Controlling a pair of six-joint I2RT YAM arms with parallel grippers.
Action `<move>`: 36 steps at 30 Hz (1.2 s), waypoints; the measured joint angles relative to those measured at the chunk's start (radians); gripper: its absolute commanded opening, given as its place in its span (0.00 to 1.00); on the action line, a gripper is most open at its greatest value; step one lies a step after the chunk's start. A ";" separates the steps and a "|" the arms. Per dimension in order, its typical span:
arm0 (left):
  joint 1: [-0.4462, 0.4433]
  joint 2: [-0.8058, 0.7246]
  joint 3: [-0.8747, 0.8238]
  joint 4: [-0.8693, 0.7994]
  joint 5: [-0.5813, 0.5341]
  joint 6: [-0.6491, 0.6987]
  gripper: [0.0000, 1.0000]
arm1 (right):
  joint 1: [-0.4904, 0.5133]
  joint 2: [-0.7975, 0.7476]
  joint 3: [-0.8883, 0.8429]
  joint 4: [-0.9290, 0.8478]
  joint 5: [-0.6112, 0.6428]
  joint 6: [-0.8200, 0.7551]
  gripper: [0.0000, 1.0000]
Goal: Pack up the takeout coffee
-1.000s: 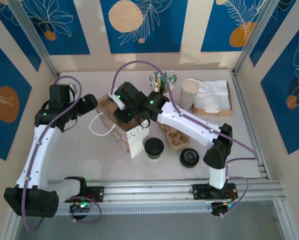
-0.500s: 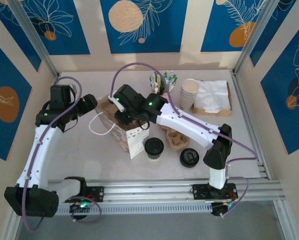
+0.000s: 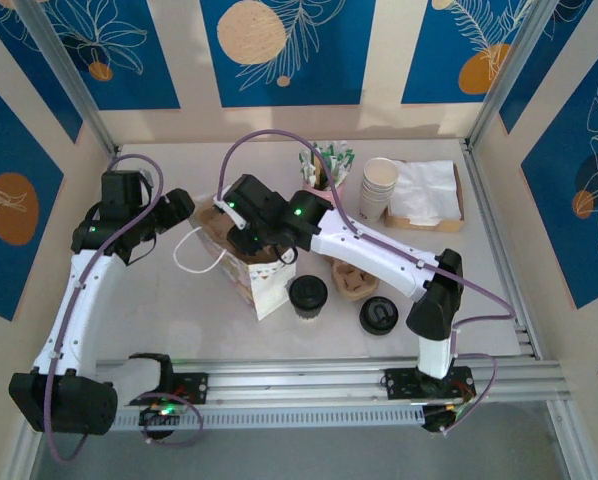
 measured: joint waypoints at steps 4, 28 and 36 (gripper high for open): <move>0.000 -0.002 -0.001 0.000 0.001 -0.007 0.80 | 0.000 0.005 0.003 -0.023 0.003 0.021 0.32; 0.000 -0.126 -0.056 0.040 0.106 -0.055 0.80 | -0.023 0.201 0.184 -0.201 0.003 0.098 0.31; 0.000 -0.143 -0.056 0.039 0.111 -0.056 0.80 | -0.024 0.249 0.197 -0.224 0.002 0.098 0.32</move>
